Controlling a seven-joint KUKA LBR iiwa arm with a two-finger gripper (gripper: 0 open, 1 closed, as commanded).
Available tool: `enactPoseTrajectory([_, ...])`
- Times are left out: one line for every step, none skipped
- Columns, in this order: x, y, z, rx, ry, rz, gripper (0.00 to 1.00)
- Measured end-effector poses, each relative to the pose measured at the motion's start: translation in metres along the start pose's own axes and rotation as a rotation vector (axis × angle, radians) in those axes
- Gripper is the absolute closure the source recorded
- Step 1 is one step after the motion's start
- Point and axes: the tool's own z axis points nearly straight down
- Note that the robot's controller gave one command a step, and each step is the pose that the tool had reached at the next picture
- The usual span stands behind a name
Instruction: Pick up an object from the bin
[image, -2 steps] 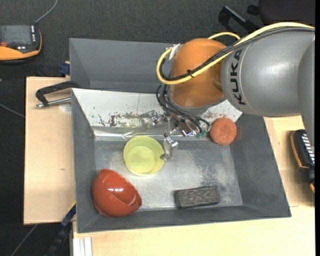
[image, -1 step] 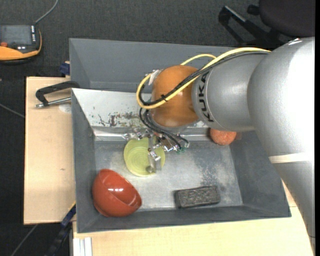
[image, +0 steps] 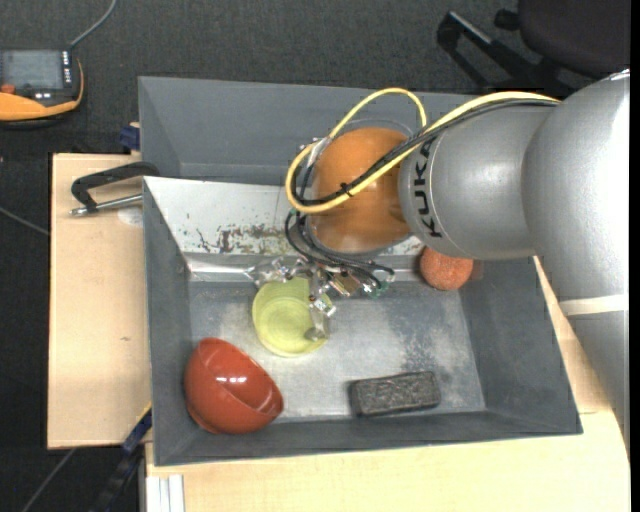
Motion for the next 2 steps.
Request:
enactPoseTrajectory([-0.013, 0.008, -0.053, 0.004, -0.011, -0.104, 0.0])
enactPoseTrajectory([-0.005, 0.001, -0.071, 0.006, -0.019, -0.037, 0.0])
